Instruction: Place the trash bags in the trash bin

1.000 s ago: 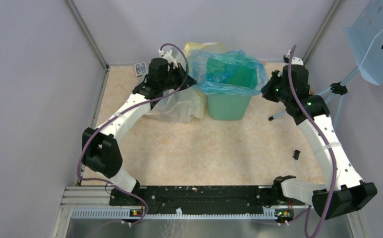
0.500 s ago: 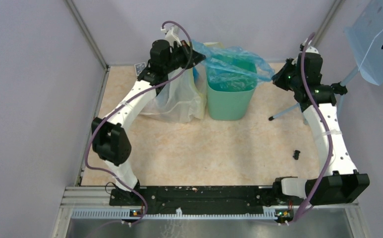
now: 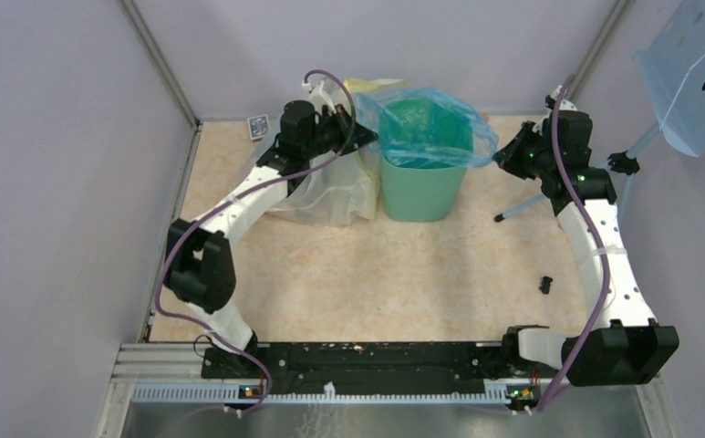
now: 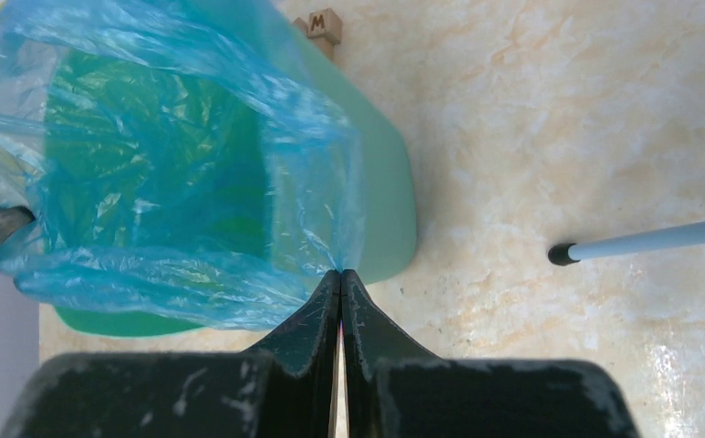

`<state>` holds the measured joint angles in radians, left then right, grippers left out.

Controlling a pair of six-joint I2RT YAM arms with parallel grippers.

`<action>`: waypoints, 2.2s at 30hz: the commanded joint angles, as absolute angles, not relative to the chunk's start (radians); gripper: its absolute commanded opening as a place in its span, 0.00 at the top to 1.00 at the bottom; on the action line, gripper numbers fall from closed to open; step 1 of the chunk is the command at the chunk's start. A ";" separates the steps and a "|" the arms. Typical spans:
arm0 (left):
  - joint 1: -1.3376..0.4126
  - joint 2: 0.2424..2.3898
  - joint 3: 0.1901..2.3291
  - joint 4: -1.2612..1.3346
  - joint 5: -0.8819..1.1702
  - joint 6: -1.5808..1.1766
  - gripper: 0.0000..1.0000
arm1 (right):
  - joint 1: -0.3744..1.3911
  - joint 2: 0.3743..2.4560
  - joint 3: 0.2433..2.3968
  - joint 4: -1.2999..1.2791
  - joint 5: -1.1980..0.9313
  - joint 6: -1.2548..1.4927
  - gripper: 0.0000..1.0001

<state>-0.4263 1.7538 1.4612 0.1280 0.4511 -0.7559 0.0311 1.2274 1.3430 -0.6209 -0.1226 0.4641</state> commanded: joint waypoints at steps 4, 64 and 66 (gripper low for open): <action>-0.428 1.550 1.281 0.193 0.399 -0.691 1.00 | 0.028 1.148 1.282 -0.587 -0.177 0.455 1.00; -0.417 1.563 1.184 0.058 0.494 -0.663 1.00 | 0.021 1.164 1.082 -0.329 -0.186 0.565 0.96; -0.417 1.574 1.175 0.058 0.494 -0.658 1.00 | 0.018 1.166 1.079 -0.336 -0.179 0.562 1.00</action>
